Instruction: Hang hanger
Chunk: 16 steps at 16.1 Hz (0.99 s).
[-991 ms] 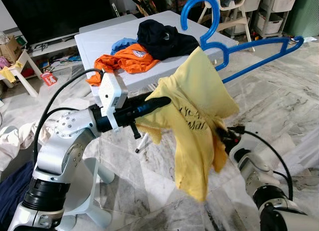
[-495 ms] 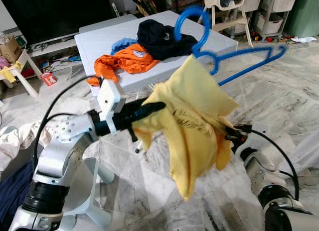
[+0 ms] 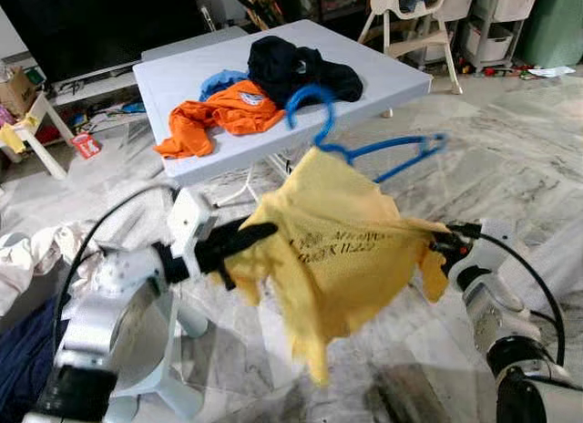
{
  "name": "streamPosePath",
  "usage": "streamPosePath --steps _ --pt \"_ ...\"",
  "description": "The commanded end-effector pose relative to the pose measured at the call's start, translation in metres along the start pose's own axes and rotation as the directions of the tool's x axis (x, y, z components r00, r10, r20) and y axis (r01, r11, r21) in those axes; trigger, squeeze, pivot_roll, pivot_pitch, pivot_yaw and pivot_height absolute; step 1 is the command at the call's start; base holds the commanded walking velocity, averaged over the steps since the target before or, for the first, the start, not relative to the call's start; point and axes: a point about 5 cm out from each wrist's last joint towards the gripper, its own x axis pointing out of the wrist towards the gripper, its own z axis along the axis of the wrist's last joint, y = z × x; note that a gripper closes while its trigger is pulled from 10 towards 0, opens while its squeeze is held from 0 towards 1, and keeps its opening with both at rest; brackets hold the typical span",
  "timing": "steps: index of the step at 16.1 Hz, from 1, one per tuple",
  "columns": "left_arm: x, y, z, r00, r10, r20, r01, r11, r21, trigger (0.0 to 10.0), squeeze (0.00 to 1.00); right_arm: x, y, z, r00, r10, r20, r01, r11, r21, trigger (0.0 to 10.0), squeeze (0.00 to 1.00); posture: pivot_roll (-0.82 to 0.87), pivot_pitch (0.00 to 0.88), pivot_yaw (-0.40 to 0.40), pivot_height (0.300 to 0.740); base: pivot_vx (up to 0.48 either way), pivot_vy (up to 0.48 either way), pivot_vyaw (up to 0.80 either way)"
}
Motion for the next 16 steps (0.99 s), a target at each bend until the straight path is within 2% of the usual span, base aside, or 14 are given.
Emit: streamPosePath --steps 1,2,3,6,8,10,11,15,16 --pt "-0.006 0.006 0.001 0.998 0.059 0.009 -0.059 0.998 0.020 0.0 0.00 0.006 0.003 0.019 0.998 0.005 0.066 -0.004 1.000 -0.007 0.0 0.00 -0.10 0.036 0.096 0.740 0.000 0.000 0.00" --pt "-0.007 0.005 -0.006 0.997 0.082 -0.006 -0.082 0.997 0.004 0.0 0.00 0.007 0.004 0.023 0.997 0.006 0.076 -0.005 1.000 -0.008 0.0 0.00 -0.10 0.037 0.097 0.740 0.000 0.000 0.00" --pt "-0.010 0.002 -0.025 0.988 0.127 -0.090 -0.129 0.992 -0.012 0.0 0.00 0.010 0.005 0.033 0.994 0.012 0.107 -0.010 1.000 -0.012 0.0 0.00 -0.10 0.040 0.099 0.740 0.000 0.000 0.00" --pt "-0.009 -0.005 -0.033 0.988 0.118 -0.103 -0.126 0.989 -0.082 0.0 0.00 0.012 0.005 0.042 0.990 0.009 0.139 -0.006 1.000 -0.021 0.0 0.00 -0.10 0.040 0.103 0.740 0.000 0.000 0.00" --pt "-0.002 -0.011 -0.024 0.994 0.108 -0.007 -0.107 0.964 -0.242 0.0 0.00 0.012 0.006 0.040 0.992 0.022 0.128 -0.018 0.999 -0.034 0.0 0.00 -0.10 0.042 0.103 0.740 0.000 0.000 0.00" --pt "0.002 -0.016 -0.011 0.993 0.076 0.087 -0.037 0.922 -0.386 0.0 0.00 0.011 0.011 0.032 0.994 0.039 0.106 -0.033 0.998 -0.058 0.0 0.00 -0.10 0.043 0.104 0.740 0.000 0.000 0.00" --pt "0.002 -0.018 -0.006 0.989 0.080 0.126 -0.018 0.901 -0.433 0.0 0.00 0.011 0.012 0.030 0.994 0.041 0.104 -0.035 0.998 -0.057 0.0 0.00 -0.10 0.045 0.106 0.740 0.000 0.000 0.00" --pt "0.005 -0.031 -0.009 0.991 0.055 0.120 0.012 0.871 -0.492 0.0 0.00 0.010 0.022 0.014 0.995 0.091 0.044 -0.088 0.993 -0.076 0.0 0.00 -0.09 0.038 0.104 0.740 0.000 0.000 0.00" --pt "0.005 -0.035 -0.008 0.992 0.028 0.121 0.037 0.866 -0.499 0.0 0.00 0.009 0.028 0.007 0.990 0.144 0.011 -0.143 0.987 -0.073 0.0 0.00 -0.09 0.036 0.103 0.740 0.000 0.000 0.00"
